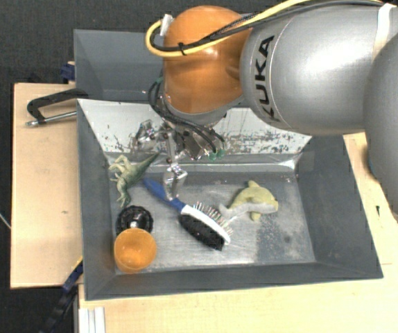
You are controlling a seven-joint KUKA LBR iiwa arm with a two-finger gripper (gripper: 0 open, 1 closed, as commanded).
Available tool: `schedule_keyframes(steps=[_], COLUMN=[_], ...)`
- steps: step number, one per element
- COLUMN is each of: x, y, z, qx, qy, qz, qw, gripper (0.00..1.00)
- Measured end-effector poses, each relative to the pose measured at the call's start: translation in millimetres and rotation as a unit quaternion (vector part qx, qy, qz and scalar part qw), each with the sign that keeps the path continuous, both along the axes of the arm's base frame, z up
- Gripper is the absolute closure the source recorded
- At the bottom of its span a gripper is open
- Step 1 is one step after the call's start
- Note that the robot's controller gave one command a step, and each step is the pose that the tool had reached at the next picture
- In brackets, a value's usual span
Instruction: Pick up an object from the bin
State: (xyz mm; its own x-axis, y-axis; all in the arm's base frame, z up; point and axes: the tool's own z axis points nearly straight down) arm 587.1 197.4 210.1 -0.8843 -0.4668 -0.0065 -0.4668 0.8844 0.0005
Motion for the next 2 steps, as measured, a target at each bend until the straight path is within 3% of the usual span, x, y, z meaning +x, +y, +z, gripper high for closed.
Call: schedule_keyframes(steps=[1, 2], x=[0.0, 0.0], y=[-0.1, -0.1], z=[0.0, 0.0], qx=[0.000, 0.000], qy=[0.0001, 0.0001], qz=[0.000, 0.000], qw=[1.0000, 1.0000], gripper=[1.00, 0.00])
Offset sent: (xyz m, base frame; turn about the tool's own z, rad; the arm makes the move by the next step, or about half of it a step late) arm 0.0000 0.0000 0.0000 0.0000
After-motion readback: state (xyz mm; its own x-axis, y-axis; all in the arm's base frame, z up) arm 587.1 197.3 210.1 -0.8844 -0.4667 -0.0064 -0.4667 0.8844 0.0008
